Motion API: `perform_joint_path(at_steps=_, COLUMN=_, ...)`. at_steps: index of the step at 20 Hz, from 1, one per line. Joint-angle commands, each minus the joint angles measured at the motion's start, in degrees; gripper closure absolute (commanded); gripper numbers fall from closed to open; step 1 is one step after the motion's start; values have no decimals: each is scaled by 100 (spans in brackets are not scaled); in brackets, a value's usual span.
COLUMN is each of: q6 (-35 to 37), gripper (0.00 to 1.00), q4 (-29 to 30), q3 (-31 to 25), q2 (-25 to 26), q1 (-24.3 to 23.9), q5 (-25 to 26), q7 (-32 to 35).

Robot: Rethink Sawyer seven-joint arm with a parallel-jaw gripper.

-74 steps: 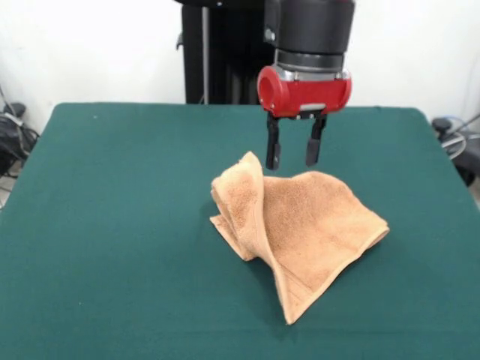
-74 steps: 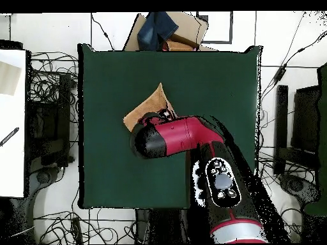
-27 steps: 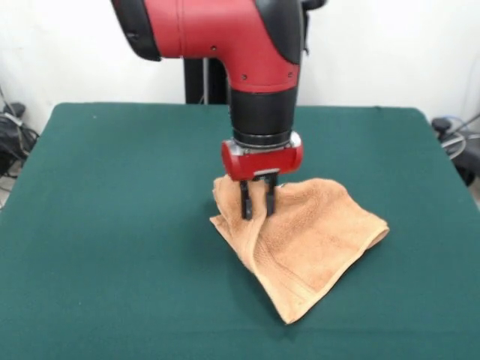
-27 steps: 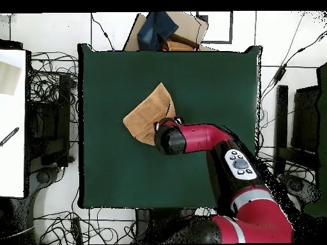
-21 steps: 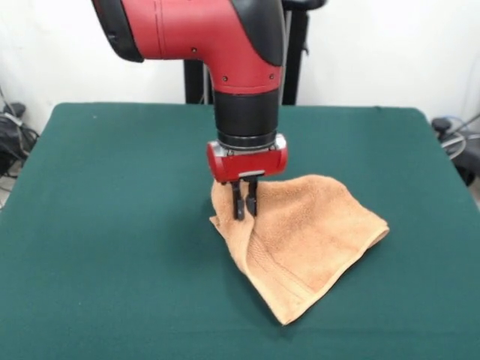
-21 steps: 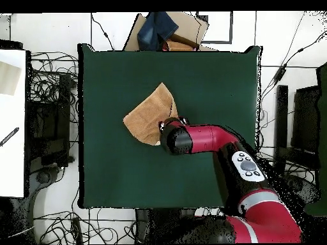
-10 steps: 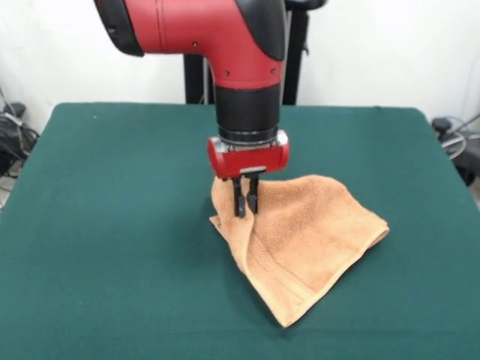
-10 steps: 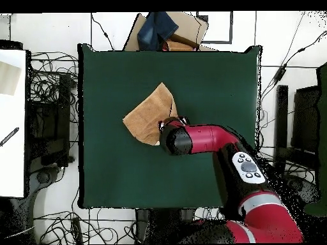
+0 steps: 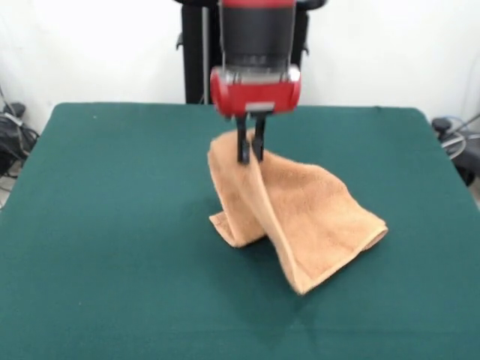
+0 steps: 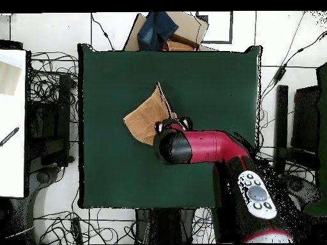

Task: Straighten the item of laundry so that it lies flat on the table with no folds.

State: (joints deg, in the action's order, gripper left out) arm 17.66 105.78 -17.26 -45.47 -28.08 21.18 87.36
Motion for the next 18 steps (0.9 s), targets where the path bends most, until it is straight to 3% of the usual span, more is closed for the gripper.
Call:
perform_joint_path(at_steps=1, q6=957, gripper=100, q4=701, q3=-484, q2=-912, q1=18, q5=-592, q7=435)
perform_joint_path(at_steps=6, q6=347, gripper=100, q4=346, q3=-635, q2=-86, q1=-284, q5=-279, q7=153)
perform_joint_path(at_steps=14, q6=-51, gripper=100, q4=337, q3=-721, q2=204, q1=-417, q5=-44, q7=218)
perform_joint_path(at_steps=18, q6=71, gripper=100, q4=176, q3=-884, q2=272, q1=-595, q5=40, q7=-72)
